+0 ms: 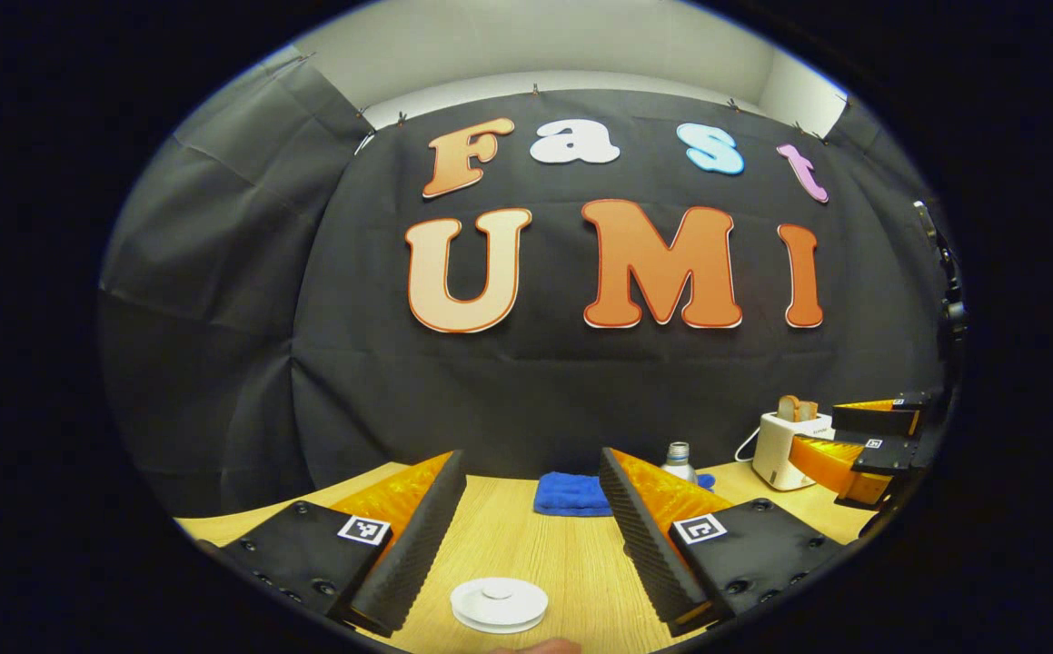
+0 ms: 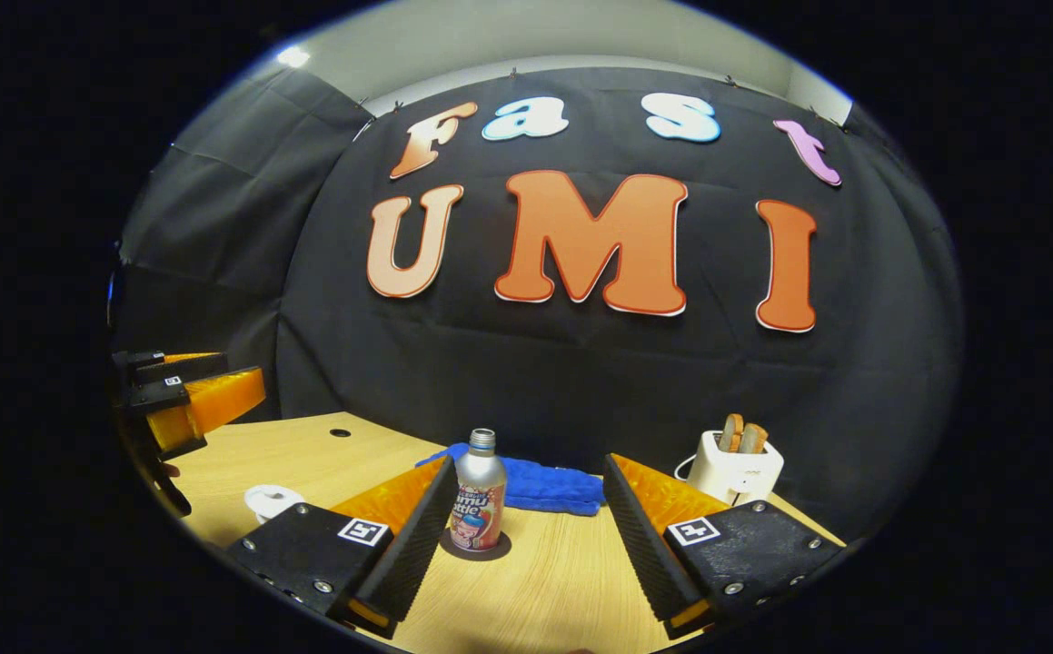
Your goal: Open the teacup lid with one hand, grasp the water bottle and pour water into the teacup with the other hand; after pouring, place the water bottle on the coaster and then close the teacup lid.
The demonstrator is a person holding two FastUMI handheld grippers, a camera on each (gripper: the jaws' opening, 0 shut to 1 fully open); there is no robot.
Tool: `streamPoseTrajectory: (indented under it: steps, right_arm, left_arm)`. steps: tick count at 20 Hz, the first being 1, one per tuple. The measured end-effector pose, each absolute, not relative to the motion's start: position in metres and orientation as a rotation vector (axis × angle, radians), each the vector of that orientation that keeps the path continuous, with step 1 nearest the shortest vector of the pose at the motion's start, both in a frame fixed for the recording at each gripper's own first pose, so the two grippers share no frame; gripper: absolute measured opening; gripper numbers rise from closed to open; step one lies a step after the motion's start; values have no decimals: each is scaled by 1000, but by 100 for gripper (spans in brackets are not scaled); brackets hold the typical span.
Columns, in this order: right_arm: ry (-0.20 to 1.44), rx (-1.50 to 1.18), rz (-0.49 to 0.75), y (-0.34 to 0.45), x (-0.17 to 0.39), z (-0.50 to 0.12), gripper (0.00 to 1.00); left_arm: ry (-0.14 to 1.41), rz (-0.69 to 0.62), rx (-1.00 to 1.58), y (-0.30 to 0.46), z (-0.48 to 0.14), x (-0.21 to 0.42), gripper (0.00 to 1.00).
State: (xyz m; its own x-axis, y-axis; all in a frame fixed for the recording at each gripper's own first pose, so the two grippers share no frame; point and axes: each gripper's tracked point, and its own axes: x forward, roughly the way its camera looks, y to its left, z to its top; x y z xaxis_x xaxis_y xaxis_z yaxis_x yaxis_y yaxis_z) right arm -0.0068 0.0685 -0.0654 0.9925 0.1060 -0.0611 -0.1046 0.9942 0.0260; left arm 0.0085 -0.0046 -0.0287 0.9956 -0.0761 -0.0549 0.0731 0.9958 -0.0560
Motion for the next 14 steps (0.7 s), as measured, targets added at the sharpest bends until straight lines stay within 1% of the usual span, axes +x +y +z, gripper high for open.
streamPoseTrajectory:
  steps: [4,6,7,8,9,11,13,14]
  right_arm:
    - [54,33,67,50,-21,-67,96]
    - [41,38,49,42,-25,-66,96]
    - [39,42,46,40,-28,-67,96]
    - [36,50,42,36,-30,-66,96]
    - [32,60,37,33,-31,-66,96]
    - [22,77,21,26,-33,-65,96]
    - [12,87,8,20,-35,-63,96]
    - [8,87,3,17,-35,-62,96]
  left_arm:
    - [39,-67,-74,-7,-20,2,100]
    - [37,-63,-100,-7,-20,1,93]
    - [44,-63,-103,-9,-22,0,100]
    - [51,-60,-102,-9,-25,-1,100]
    - [58,-60,-102,-11,-26,-2,97]
    - [63,-63,-102,-15,-27,-2,94]
    - [58,-69,-102,-19,-26,-3,94]
    - [56,-72,-104,-20,-25,-2,97]
